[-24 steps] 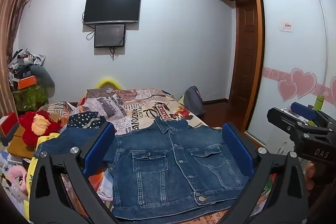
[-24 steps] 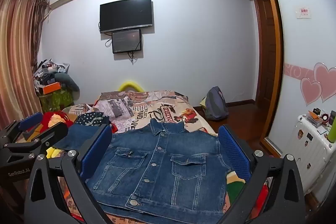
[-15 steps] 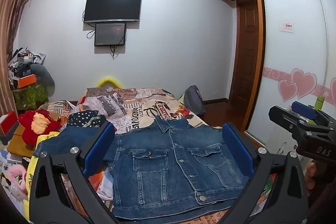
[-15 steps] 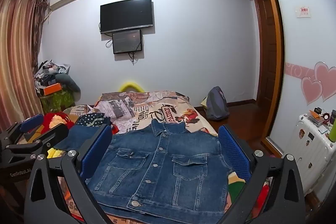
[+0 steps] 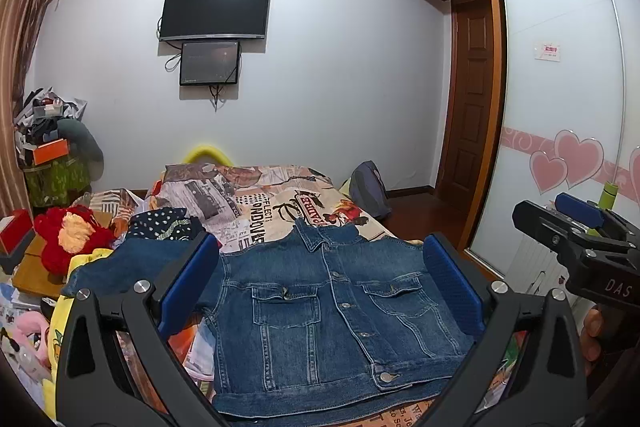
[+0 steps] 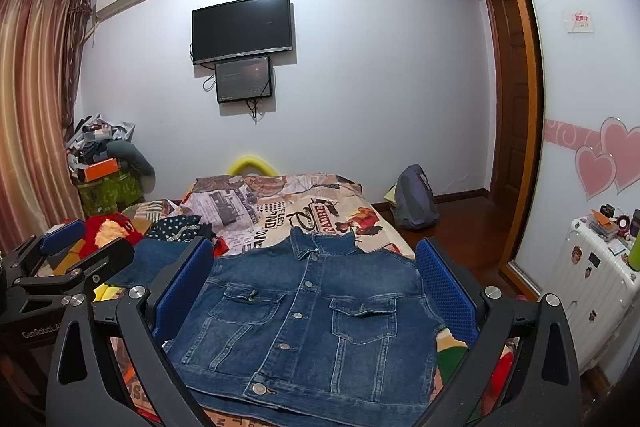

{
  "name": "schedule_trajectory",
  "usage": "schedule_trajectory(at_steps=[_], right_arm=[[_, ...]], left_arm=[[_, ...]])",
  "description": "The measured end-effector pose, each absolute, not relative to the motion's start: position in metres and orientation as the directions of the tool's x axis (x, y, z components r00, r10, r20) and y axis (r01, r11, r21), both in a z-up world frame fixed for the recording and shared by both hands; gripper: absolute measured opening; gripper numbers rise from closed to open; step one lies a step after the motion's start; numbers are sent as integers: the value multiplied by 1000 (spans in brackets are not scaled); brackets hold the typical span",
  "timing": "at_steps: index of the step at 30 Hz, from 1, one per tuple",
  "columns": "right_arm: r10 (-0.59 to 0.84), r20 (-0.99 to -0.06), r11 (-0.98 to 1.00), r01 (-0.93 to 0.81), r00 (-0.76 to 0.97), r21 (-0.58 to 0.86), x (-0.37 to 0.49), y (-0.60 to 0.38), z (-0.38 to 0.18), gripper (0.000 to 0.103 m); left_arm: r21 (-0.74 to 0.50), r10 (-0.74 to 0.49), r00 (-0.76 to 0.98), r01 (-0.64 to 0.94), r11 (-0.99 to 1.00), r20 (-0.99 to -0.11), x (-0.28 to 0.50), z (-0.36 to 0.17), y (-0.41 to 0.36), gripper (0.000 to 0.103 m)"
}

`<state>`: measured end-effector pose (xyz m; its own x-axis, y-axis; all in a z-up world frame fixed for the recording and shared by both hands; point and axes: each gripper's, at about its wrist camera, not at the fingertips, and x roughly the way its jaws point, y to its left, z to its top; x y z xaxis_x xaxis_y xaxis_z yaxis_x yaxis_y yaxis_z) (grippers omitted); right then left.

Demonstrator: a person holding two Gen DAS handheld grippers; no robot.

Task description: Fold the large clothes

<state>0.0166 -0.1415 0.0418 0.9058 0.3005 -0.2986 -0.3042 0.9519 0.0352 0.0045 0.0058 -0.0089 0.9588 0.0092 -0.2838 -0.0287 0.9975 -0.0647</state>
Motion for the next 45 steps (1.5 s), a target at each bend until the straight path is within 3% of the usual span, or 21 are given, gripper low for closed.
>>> schedule_trajectory(at_steps=[45], right_arm=[[307,-308,950,-310,900,40,17,-138,37,100]], left_arm=[[-72,9,955,-32,997,-297,8,-11,8,103]])
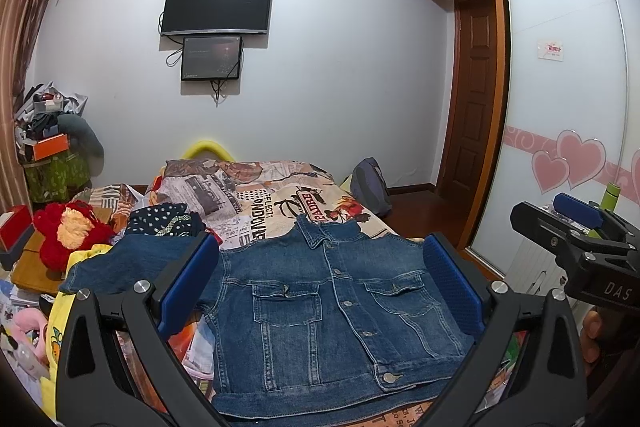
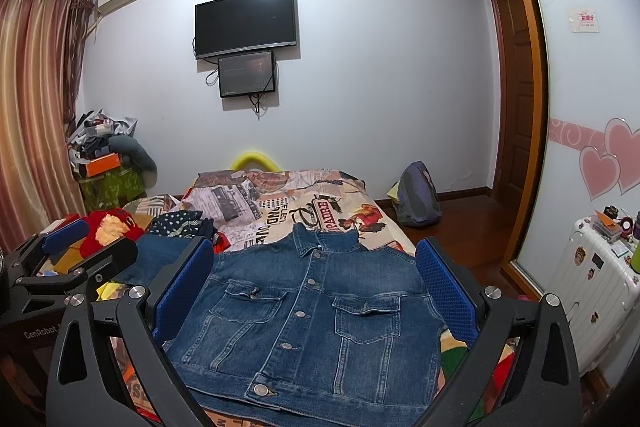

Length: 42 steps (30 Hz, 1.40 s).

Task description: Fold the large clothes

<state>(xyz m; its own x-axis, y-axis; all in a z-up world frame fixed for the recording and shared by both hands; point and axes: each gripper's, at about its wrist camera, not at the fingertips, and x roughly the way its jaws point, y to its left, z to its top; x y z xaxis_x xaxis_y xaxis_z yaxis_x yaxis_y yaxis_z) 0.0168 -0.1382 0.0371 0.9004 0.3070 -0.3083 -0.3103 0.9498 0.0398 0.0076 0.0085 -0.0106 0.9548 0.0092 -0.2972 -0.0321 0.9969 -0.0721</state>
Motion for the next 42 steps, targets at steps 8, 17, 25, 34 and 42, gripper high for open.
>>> schedule_trajectory(at_steps=[8,17,25,34,42], right_arm=[[305,-314,950,-309,899,40,18,-137,35,100],[307,-342,949,-312,888,40,32,-134,23,101],[311,-378,945,-324,872,31,58,-125,17,100],[300,-447,947,-321,843,31,99,-115,-3,100],[271,-489,951,-308,829,5,141,-103,-16,100]], left_arm=[[-78,11,952,-37,996,-306,11,-12,11,103],[-81,30,945,-59,995,-325,25,-17,22,103],[-95,83,935,-123,988,-344,51,-23,57,103],[-48,271,878,-315,948,-395,88,-42,133,103],[-123,399,758,-526,841,-516,112,-86,250,103]])
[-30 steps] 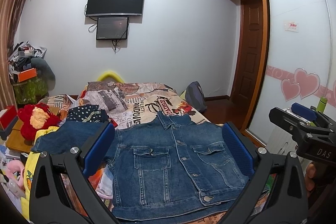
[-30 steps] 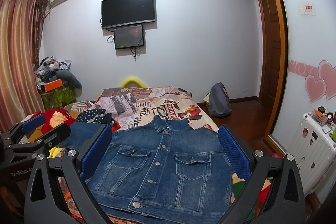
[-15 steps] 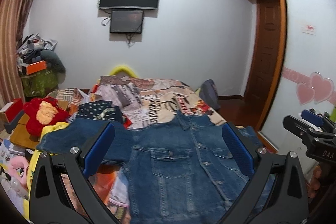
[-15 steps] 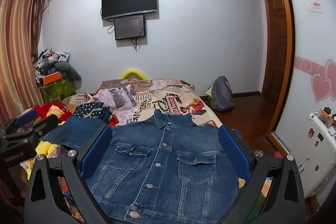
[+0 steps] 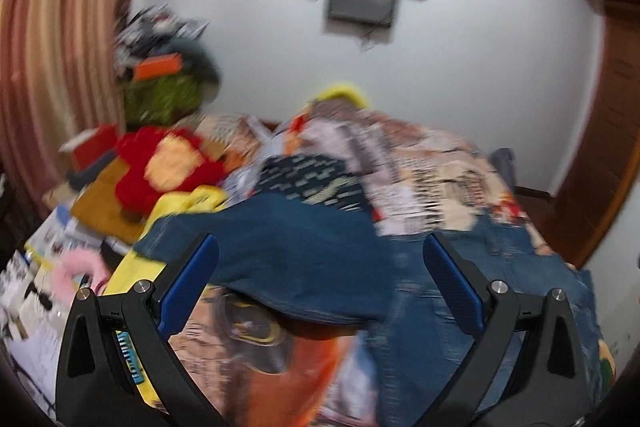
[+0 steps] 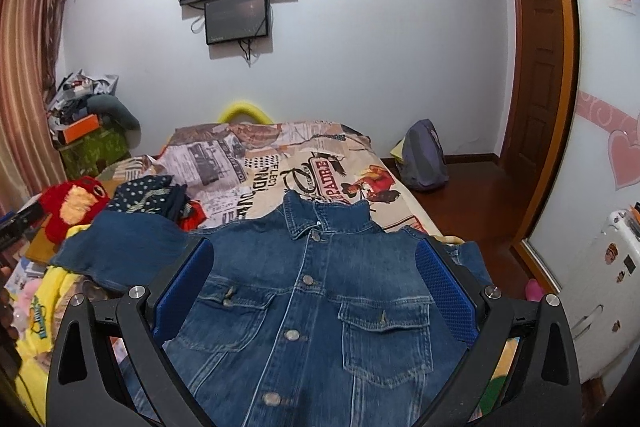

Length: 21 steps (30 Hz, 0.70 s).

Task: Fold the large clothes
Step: 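Grasp the jacket sleeve with the left gripper and lift it across the body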

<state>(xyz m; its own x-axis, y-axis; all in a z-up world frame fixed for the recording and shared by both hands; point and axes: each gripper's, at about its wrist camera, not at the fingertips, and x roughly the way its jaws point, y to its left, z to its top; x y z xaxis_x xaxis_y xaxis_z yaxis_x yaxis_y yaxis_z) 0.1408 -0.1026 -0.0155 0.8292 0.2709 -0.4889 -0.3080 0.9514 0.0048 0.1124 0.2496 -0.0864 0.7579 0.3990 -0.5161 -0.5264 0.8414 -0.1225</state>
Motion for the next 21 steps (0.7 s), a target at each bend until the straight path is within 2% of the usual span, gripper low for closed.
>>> schedule_trajectory(at_steps=[3,10,15,21], right_arm=[[249,-505,953,-301,826,-22,157,-97,-23,100],[240,-581,952,-307,778,-18,185,-89,-42,100],[233,-625,951,-308,745,-13,197,-87,-53,100],[201,-655,954,-296,729,-37,213,-84,-61,100]], left_arm=[[-136,415,696,-590,796,-586,118,-108,294,103],[-305,226,606,-645,701,-763,129,-180,390,103],[-410,98,605,-641,648,-790,128,-219,422,103],[-545,-11,634,-655,523,-773,128,-257,465,86]])
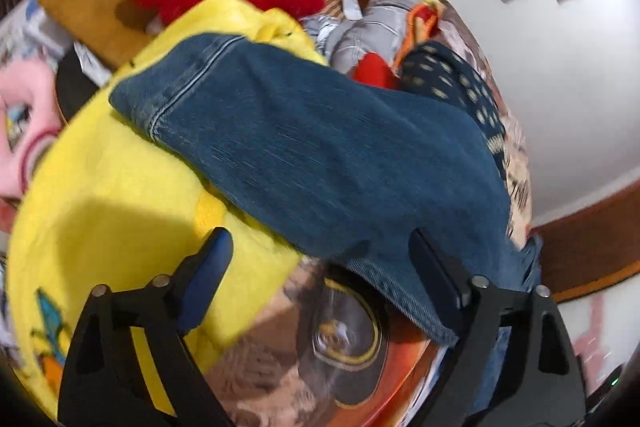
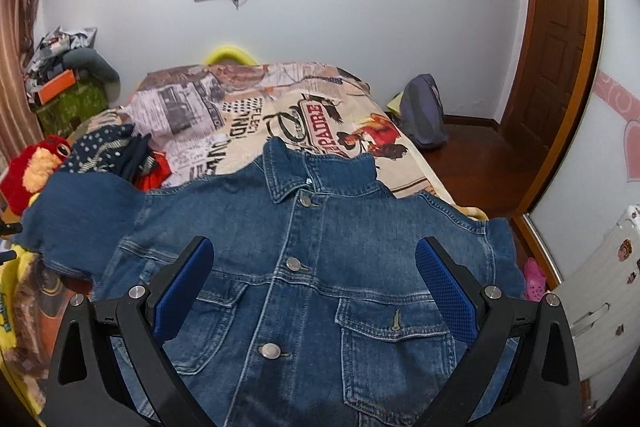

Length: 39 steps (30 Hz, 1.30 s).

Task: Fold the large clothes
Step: 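Grasp the jacket sleeve with the left gripper and lift it across the body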

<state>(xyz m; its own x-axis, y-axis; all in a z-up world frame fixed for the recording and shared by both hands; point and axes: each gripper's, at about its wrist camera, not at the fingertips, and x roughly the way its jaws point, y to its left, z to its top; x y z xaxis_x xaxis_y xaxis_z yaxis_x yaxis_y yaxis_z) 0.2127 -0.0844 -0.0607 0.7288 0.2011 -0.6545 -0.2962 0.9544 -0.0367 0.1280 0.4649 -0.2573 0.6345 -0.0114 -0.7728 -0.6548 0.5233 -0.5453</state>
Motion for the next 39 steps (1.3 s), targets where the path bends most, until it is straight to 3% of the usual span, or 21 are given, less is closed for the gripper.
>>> schedule_trajectory(at_steps=[6,11,13,16,21,27,34,39], right_arm=[[202,-670,955,-296,714,-28,221,-77,-63,100],[180,-673,950,-305,718,-71,218,-70,-63,100],[173,-665,946,-310,726,-91,214,-68,-61,100],[168,-656,941,-318,736,-116,209,-67,-56,100],[181,-632,933,-334,754,-131,202,-68,-45,100],[200,-629,943,-322,751,-84,203,-78,-39,100],[197,-632,950,-306,750,-68,198,-100,-42,100],[157,-618,959,-269,770,-91,198,-120,-40,100]], left_arm=[[-629,-3,695,-649,429,-719,129,-275,496,65],[-533,114,642,-711,459,-758,138,-269,500,37],[-444,200,599,-742,503,-775,141,-257,492,20],[-365,287,584,-748,555,-759,143,-233,478,11],[-323,355,635,-703,634,-686,146,-177,455,6],[-326,363,768,-578,748,-528,154,-99,402,6],[-314,223,878,-373,873,-424,202,-22,318,4],[-295,98,913,-228,928,-396,249,-2,248,4]])
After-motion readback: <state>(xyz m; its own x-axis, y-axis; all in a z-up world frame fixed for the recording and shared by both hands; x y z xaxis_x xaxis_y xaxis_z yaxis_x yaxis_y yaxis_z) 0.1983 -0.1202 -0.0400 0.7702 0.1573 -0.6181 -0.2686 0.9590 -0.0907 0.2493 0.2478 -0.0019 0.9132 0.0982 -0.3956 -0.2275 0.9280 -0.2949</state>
